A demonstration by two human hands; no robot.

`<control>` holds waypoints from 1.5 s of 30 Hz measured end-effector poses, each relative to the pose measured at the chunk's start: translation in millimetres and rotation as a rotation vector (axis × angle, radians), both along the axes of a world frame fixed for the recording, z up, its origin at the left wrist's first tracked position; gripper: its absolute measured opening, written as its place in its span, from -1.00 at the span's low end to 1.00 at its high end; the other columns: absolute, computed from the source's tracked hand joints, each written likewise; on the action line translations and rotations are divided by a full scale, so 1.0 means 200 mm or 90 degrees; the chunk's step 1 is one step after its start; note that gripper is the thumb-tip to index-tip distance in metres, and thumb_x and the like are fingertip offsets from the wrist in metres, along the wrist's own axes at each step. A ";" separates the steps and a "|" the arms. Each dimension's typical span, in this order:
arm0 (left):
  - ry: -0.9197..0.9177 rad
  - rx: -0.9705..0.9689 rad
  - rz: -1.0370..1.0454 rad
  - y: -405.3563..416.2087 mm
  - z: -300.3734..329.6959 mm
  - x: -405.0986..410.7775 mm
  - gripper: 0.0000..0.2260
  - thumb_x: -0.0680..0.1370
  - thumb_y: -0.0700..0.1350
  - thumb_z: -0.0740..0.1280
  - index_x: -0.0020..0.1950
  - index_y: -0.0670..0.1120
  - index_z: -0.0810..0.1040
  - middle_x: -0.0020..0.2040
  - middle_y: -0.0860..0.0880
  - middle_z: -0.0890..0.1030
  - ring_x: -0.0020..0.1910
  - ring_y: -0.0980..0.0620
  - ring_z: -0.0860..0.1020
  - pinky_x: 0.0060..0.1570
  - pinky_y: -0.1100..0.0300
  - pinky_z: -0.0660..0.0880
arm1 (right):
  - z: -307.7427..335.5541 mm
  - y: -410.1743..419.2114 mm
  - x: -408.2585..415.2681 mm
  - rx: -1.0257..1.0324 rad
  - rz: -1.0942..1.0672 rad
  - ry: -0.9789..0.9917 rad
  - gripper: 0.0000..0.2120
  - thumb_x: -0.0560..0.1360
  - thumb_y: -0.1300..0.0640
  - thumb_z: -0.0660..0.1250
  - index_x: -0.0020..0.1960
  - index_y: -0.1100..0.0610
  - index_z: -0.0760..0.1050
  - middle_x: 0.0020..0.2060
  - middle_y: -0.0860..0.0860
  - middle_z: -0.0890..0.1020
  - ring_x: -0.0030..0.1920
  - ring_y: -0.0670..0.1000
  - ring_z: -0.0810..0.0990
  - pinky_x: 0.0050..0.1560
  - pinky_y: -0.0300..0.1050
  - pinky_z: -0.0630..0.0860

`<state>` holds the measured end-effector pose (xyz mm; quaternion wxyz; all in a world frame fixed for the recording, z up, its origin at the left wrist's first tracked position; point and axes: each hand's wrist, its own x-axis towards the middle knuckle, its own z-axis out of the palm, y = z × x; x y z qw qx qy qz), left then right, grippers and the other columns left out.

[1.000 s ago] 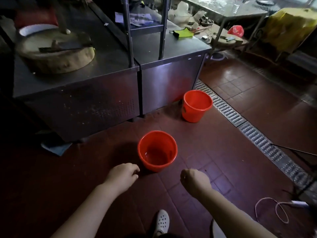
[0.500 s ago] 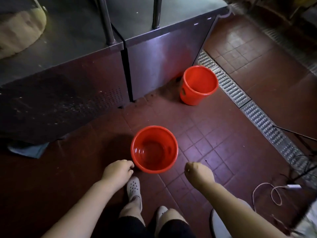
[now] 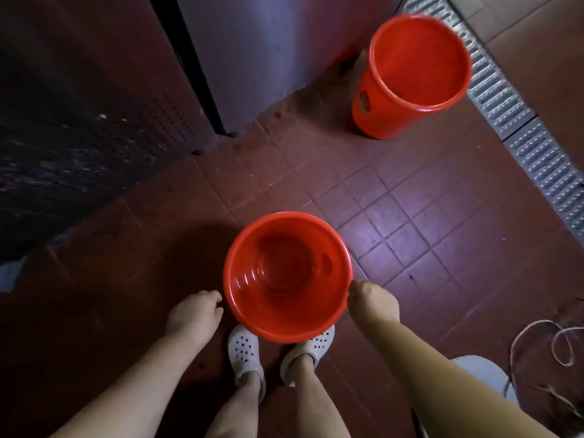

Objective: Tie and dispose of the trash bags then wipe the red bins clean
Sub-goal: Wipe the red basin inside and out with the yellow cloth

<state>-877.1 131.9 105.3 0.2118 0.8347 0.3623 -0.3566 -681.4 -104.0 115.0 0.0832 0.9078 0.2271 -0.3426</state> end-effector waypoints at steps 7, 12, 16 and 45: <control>-0.013 0.004 0.156 -0.03 -0.52 0.17 -0.60 0.51 -0.05 0.34 0.31 -0.02 0.34 0.13 -0.06 0.56 0.06 -0.09 0.57 -0.18 0.10 0.47 | -0.56 -0.02 0.16 0.042 -0.125 0.003 -0.72 0.55 0.20 0.14 0.25 0.15 0.31 0.16 0.12 0.44 0.12 0.18 0.49 -0.11 -0.02 0.39; 0.016 -0.016 0.249 -0.04 -0.60 0.20 -0.58 0.51 -0.14 0.35 0.34 -0.11 0.34 0.19 -0.14 0.52 0.05 -0.16 0.58 -0.12 0.03 0.54 | -0.67 -0.02 0.16 0.053 -0.258 0.092 -0.43 0.48 0.16 0.36 0.39 0.17 0.19 0.23 0.17 0.38 0.19 0.22 0.47 0.12 0.08 0.44; -0.009 0.024 0.245 -0.03 -0.48 0.28 -0.64 0.51 -0.18 0.34 0.29 -0.11 0.40 0.17 -0.13 0.54 0.05 -0.16 0.57 -0.08 0.01 0.55 | -0.59 -0.07 0.22 0.072 -0.298 0.086 -0.49 0.46 0.20 0.35 0.35 0.20 0.25 0.23 0.17 0.35 0.19 0.25 0.45 0.15 0.12 0.42; -0.404 -0.117 0.073 -0.41 1.69 2.33 -0.60 0.44 -0.07 0.42 0.26 0.01 0.46 0.16 -0.03 0.57 0.11 -0.03 0.55 0.09 0.04 0.50 | 1.83 -0.76 1.95 0.338 -0.523 -0.403 -0.69 0.39 0.30 0.30 0.12 0.16 0.44 0.07 0.14 0.47 0.09 0.21 0.50 0.02 0.04 0.43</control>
